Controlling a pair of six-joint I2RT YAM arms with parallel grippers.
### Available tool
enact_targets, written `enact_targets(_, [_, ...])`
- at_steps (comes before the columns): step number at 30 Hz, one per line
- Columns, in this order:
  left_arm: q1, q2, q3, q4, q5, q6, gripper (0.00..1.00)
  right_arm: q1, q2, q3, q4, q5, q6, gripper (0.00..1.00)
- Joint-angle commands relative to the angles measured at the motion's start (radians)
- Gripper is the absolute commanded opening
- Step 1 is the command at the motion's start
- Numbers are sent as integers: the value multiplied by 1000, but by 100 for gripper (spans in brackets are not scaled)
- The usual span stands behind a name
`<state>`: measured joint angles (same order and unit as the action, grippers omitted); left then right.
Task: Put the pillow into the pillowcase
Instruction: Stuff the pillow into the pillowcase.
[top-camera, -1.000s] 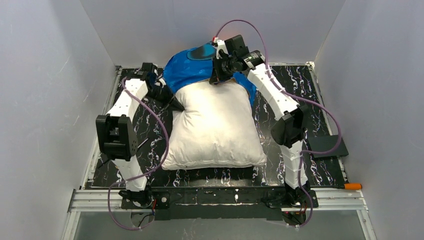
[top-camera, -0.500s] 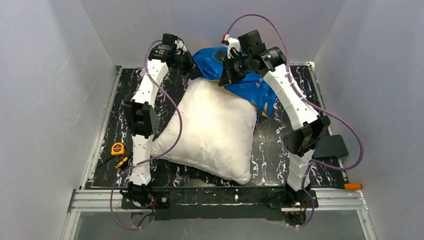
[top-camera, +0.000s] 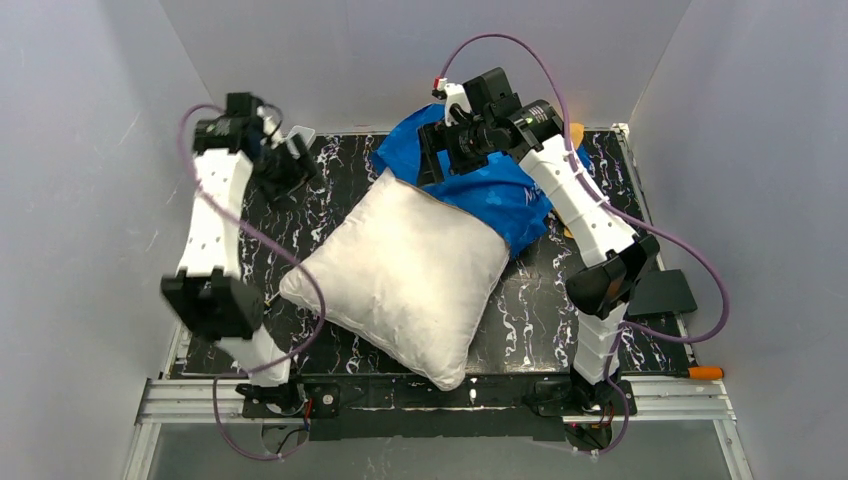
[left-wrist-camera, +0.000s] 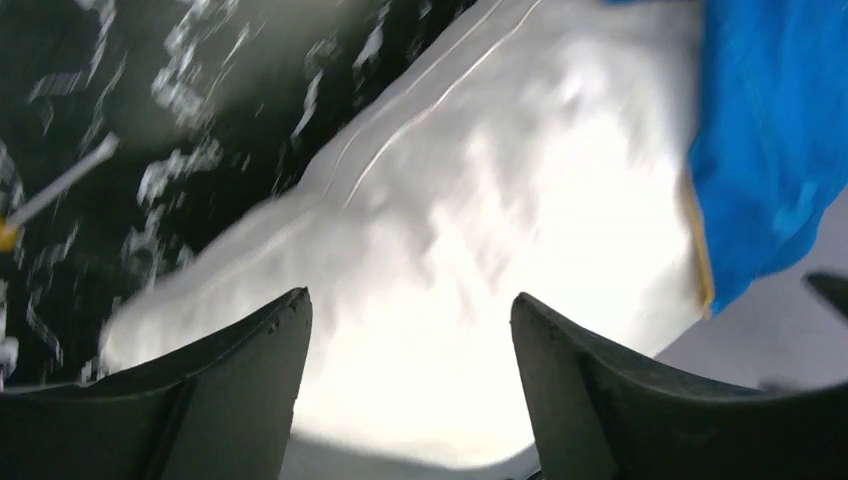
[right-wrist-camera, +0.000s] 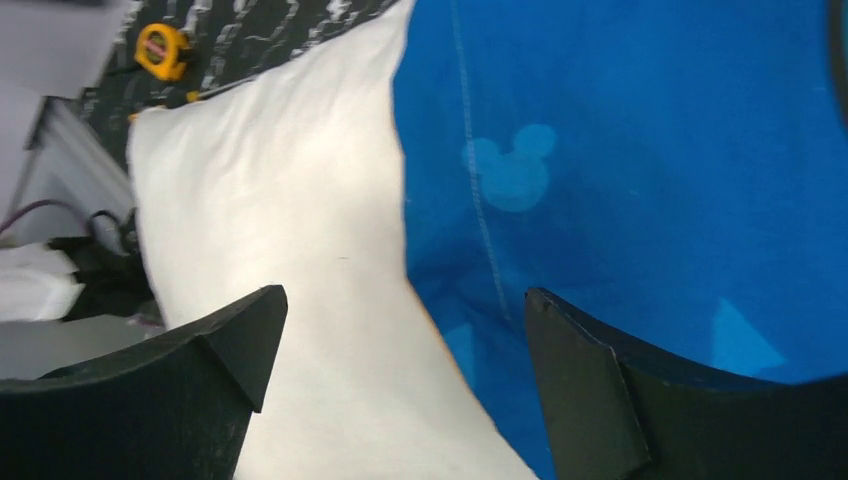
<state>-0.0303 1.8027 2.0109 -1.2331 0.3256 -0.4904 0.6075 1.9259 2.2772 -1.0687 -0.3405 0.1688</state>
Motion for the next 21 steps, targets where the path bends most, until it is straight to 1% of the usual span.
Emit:
enact_targets(1, [29, -350, -287, -196, -12, -16, 74, 1, -65, -33, 39, 208, -53, 98])
enact_targets(4, [59, -516, -510, -211, 99, -83, 75, 3, -70, -70, 63, 305, -100, 98])
enact_targets(7, [63, -646, -731, -134, 226, -175, 76, 3, -69, -110, 77, 385, -143, 98])
enact_targets(9, [73, -649, -766, -112, 268, -177, 78, 3, -73, -159, 97, 419, -156, 98])
enact_targets(10, [73, -640, -782, -71, 299, -184, 78, 4, -77, -209, 119, 449, -159, 98])
enact_targets(11, [73, -638, -817, 9, 344, -213, 78, 5, -82, -239, 143, 498, -154, 98])
enact_targets(12, [73, -643, -867, 105, 399, -259, 78, 5, -80, -258, 172, 544, -139, 98])
enact_targets(13, [73, -650, -918, 208, 423, -326, 78, 4, -70, -253, 187, 591, -128, 98])
enact_targets(16, [67, -659, -1031, 453, 383, -481, 76, 2, 8, -151, 182, 681, -114, 98])
enact_targets(17, [64, -649, -1047, 495, 357, -499, 75, -2, 41, -101, 170, 691, -116, 98])
enact_targets(19, [56, -597, -1040, 547, 324, -491, 70, -20, 107, -24, 148, 677, -116, 97])
enact_targets(20, [46, -567, -1023, 556, 300, -472, 67, -38, 126, 4, 146, 659, -110, 95])
enact_targets(21, [45, -536, -1003, 559, 281, -453, 63, -57, 138, 20, 147, 639, -101, 90])
